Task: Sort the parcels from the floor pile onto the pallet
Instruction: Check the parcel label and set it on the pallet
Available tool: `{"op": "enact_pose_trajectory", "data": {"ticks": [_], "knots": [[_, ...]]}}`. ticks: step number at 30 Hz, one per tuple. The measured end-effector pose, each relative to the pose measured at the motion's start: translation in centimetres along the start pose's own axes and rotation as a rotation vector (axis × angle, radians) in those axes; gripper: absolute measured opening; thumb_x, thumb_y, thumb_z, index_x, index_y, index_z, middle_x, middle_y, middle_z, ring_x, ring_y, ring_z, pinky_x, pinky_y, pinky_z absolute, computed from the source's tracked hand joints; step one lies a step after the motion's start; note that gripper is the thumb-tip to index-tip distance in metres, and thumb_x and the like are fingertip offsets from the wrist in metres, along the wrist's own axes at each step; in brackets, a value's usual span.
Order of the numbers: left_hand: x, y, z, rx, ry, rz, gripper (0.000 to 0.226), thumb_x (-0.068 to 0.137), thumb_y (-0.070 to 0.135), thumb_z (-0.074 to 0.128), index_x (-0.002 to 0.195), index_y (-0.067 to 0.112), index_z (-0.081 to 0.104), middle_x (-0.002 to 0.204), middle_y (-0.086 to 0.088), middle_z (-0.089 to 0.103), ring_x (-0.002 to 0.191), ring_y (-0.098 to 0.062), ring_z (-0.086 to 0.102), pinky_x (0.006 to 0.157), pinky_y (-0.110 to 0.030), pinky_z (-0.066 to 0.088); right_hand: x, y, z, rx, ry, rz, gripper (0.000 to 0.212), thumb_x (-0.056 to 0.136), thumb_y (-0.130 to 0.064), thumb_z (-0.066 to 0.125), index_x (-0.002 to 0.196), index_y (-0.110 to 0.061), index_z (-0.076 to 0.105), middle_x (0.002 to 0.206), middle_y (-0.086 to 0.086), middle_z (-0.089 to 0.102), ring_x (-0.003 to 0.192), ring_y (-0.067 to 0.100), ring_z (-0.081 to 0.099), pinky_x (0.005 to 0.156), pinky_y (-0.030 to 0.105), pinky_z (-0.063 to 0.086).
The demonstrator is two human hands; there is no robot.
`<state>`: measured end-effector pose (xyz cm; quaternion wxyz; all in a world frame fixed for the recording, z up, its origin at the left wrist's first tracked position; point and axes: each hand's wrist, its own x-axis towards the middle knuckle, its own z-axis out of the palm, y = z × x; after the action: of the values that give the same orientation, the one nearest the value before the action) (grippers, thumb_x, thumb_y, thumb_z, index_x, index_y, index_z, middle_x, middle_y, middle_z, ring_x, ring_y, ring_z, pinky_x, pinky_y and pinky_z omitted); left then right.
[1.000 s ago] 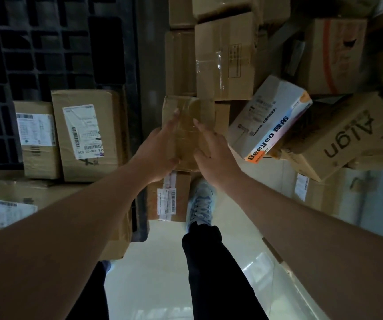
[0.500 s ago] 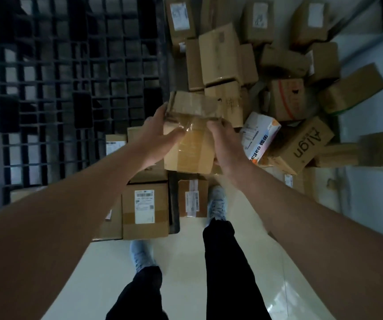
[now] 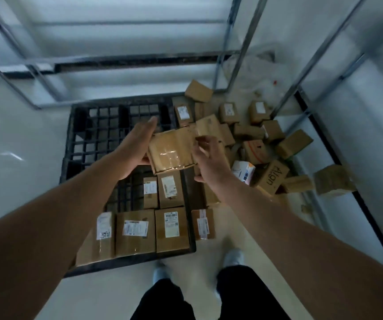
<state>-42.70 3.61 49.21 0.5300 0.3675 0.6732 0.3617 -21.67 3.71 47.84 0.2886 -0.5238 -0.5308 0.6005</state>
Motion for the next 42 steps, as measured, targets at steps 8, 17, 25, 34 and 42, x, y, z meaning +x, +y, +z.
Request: {"op": "enact_pose_trajectory", "data": {"ticks": [8,17,25,34,42], "knots": [[-11.4,5.1,-1.4,0.184,0.073,0.026,0.062,0.083,0.081,0.058,0.116,0.029,0.058,0.100,-0.006,0.072,0.087,-0.024,0.072,0.066,-0.033,0.053,-8.6,-7.4,0.6,-0.166,-0.050,-0.307,0.017,0.101,-0.024,0.066,0.115,-0.032,0.061,0.140,0.003,0.048,0.120,0.024,0.061,0.082,0.042,0.066],[-20.3,0.2,-2.5,0.110,0.188,0.036,0.070,0.064,0.067,0.069,0.120,0.029,0.049,0.109,-0.002,0.065,0.094,-0.020,0.066,0.069,-0.033,0.051,-14.2,-7.1,3.3,-0.191,-0.137,-0.289,0.078,0.084,-0.011,0.085,0.149,-0.028,0.045,0.148,0.006,0.042,0.137,0.025,0.049,0.106,0.048,0.055],[-19.4,-4.7,-9.5,0.095,0.166,-0.006,0.061,0.069,0.060,0.061,0.122,0.030,0.056,0.125,-0.008,0.056,0.105,-0.028,0.062,0.074,-0.033,0.050,-12.6,-6.1,11.4,-0.252,-0.180,-0.211,0.090,0.077,-0.013,0.092,0.150,-0.032,0.044,0.150,-0.002,0.046,0.136,0.022,0.050,0.102,0.032,0.050],[-9.8,-11.5,-20.0,-0.047,0.022,-0.132,0.023,0.105,0.040,0.046,0.124,0.032,0.057,0.102,0.002,0.073,0.080,-0.009,0.070,0.065,-0.026,0.046,-3.9,-1.9,24.3,-0.274,-0.095,-0.047,0.105,0.079,-0.014,0.091,0.159,-0.039,0.027,0.152,-0.010,0.041,0.132,0.011,0.056,0.106,0.042,0.055],[1.8,-19.8,-21.8,-0.119,-0.010,-0.206,0.038,0.107,0.032,0.048,0.145,0.026,0.049,0.118,0.005,0.069,0.109,-0.014,0.064,0.092,-0.035,0.050,7.9,6.9,28.7,-0.328,-0.105,0.116,0.104,0.086,-0.006,0.083,0.164,-0.039,0.021,0.148,-0.016,0.046,0.135,0.004,0.051,0.110,0.033,0.049]]}}
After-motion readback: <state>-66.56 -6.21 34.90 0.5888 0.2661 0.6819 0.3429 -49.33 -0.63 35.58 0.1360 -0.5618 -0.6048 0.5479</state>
